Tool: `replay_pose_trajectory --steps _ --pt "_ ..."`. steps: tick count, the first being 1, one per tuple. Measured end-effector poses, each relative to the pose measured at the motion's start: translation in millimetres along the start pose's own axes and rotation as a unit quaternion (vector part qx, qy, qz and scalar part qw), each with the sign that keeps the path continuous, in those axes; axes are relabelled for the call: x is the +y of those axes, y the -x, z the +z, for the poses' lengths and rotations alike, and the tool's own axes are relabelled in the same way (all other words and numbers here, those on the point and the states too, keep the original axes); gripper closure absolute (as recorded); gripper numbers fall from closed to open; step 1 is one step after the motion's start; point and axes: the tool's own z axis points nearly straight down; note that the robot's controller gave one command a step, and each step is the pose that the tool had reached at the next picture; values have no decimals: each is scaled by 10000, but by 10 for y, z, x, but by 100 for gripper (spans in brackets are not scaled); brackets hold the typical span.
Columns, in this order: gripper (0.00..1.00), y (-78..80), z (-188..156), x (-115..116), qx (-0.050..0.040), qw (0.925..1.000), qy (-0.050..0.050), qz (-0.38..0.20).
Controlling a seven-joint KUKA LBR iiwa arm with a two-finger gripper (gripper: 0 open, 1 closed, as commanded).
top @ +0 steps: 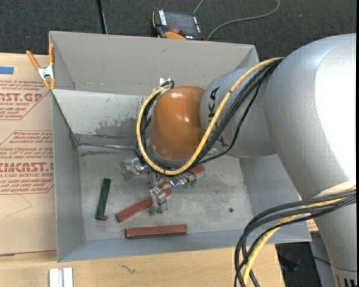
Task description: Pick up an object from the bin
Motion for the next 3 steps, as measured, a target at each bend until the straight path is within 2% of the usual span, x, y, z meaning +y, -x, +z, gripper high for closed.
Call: replay_pose_trajectory --steps 1,2,3 --pt "100 -29 9 14 32 10000 15 2" --pt "100 -168 -1506 -184 -9 9826 -5 -1855" --pt "100 -322 -1031 -127 35 9974 24 -724"
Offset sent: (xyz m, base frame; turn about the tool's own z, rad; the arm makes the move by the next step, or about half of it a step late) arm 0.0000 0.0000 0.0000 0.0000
